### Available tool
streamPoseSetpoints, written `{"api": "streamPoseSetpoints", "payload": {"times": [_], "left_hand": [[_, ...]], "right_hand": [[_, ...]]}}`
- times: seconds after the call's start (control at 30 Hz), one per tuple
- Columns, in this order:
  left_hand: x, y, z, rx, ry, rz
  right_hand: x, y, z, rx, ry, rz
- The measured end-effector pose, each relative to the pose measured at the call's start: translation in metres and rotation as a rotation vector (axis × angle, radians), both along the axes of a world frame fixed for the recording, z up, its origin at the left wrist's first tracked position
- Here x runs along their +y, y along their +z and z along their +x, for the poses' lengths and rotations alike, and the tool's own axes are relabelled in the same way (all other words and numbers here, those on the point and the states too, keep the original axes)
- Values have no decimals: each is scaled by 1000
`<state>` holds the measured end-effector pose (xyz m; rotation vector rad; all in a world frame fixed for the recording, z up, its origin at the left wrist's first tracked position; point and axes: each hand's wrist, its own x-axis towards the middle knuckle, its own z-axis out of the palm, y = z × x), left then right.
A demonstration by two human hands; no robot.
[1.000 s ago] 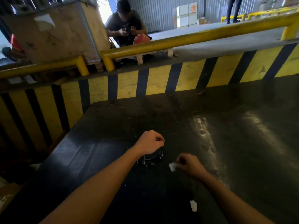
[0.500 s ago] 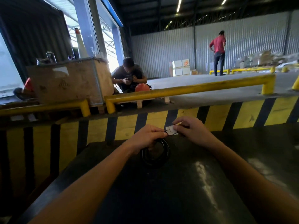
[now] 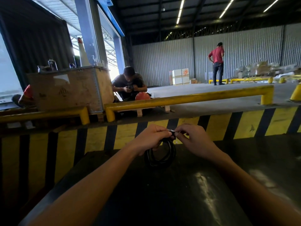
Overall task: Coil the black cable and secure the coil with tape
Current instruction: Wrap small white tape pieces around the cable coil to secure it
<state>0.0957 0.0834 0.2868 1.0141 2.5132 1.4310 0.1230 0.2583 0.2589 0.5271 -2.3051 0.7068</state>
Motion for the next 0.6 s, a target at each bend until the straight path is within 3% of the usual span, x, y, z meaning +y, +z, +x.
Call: {"api": "streamPoseSetpoints", "payload": {"times": [0.27, 0.43, 0.6], "left_hand": [[-4, -1, 0, -17, -6, 12], [1, -6, 3, -13, -55, 24], [2, -14, 1, -15, -27, 101]], "right_hand": [[-1, -7, -6, -4, 53, -27], [8, -3, -21, -10, -89, -482], [5, -3, -24, 23, -70, -545]]}}
